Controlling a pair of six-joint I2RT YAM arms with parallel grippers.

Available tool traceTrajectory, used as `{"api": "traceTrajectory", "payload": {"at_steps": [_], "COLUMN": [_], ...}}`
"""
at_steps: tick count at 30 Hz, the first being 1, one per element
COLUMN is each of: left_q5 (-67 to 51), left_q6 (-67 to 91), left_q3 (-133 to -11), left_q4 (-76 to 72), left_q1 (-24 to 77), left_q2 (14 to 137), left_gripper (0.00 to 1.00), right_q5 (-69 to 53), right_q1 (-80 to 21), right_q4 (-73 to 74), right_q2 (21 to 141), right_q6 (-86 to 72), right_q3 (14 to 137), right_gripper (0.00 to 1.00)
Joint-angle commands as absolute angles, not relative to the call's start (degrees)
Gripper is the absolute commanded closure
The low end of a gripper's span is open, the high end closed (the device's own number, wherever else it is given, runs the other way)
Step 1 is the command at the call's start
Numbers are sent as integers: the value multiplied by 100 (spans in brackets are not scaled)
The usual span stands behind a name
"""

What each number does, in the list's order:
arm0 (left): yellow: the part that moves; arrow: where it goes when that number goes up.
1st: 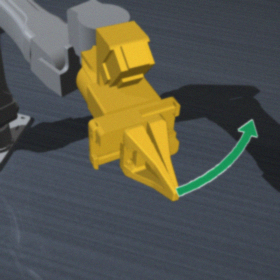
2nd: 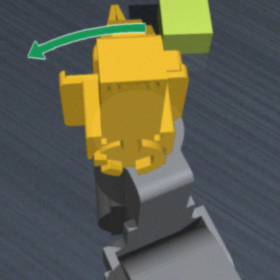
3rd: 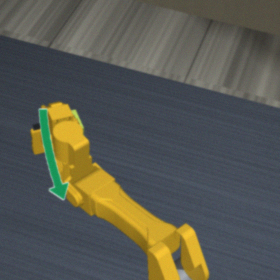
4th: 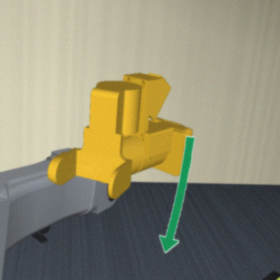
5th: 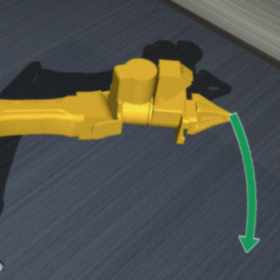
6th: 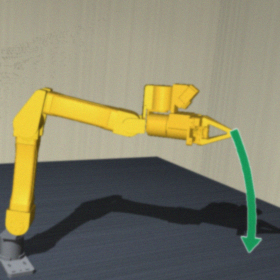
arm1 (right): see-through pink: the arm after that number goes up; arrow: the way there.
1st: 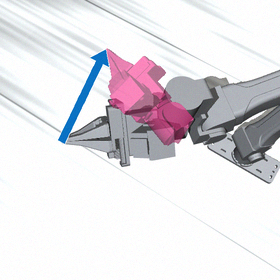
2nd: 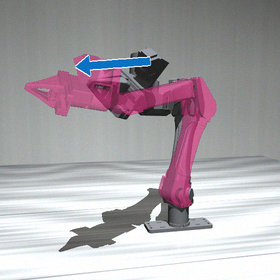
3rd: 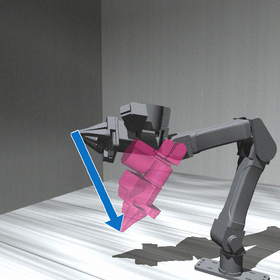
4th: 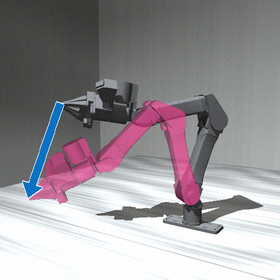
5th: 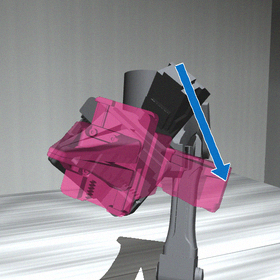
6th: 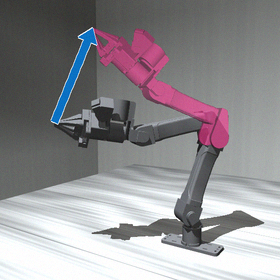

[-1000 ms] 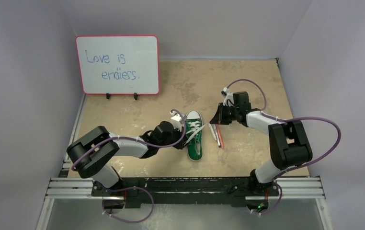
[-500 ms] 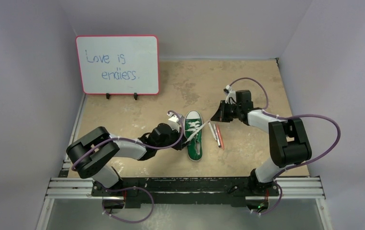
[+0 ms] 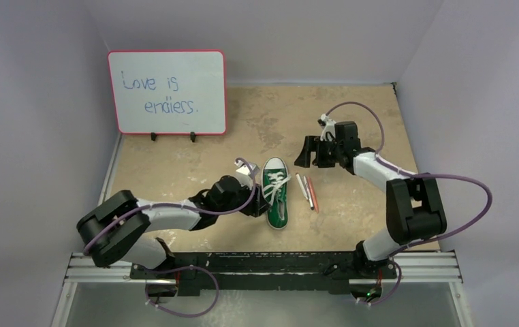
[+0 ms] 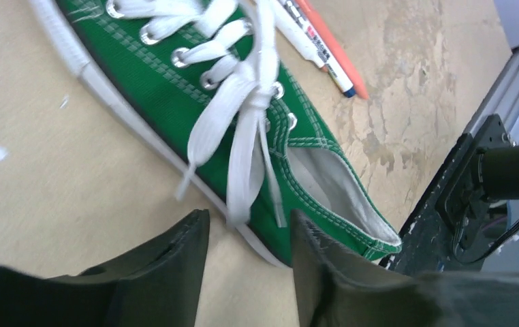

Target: Tie the shoes

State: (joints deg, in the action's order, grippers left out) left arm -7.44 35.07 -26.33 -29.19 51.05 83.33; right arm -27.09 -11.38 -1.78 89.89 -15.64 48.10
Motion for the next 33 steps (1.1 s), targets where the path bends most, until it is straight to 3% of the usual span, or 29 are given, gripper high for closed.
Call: {"api": "traceTrajectory", "payload": {"at_steps": [1,4,9,13,20,26,33], "left_q5": [-198,-30,194,395,677,805,1309], "left_q6": [3325,3312,3543,3560,3947,4074,3744], "left_q3": [-2465,-2452,-2575,-3185,-3958,-4623,-5745], "left_q4": [-2065,-1844,-1096,308,1259,1803,3088], "left_q1": [5079,5078,5075,5080,5085,5084,5079], "left_q2": [7573,7043,5976,5134,4437,4260,4179], "left_gripper": [44,35,35,36,36,36,34], "right_q5": [-1871,-1692,-1490,-1358,-977,-483,494], "right_q1": [-1305,-1370,-2014,-2700,-3732,-4357,-4798], "right_q4": [787,1506,2197,2721,2856,3001,3850], "right_q2": [8431,8129,7605,7540,7484,7986,9393], "right_q6": [-1299,-1326,-1886,-2827,-3806,-4049,-4227], "right_q3": [5320,5548,5690,5704,5347,5567,6558], "right_gripper": [2,1,1,1,2,2,1]}}
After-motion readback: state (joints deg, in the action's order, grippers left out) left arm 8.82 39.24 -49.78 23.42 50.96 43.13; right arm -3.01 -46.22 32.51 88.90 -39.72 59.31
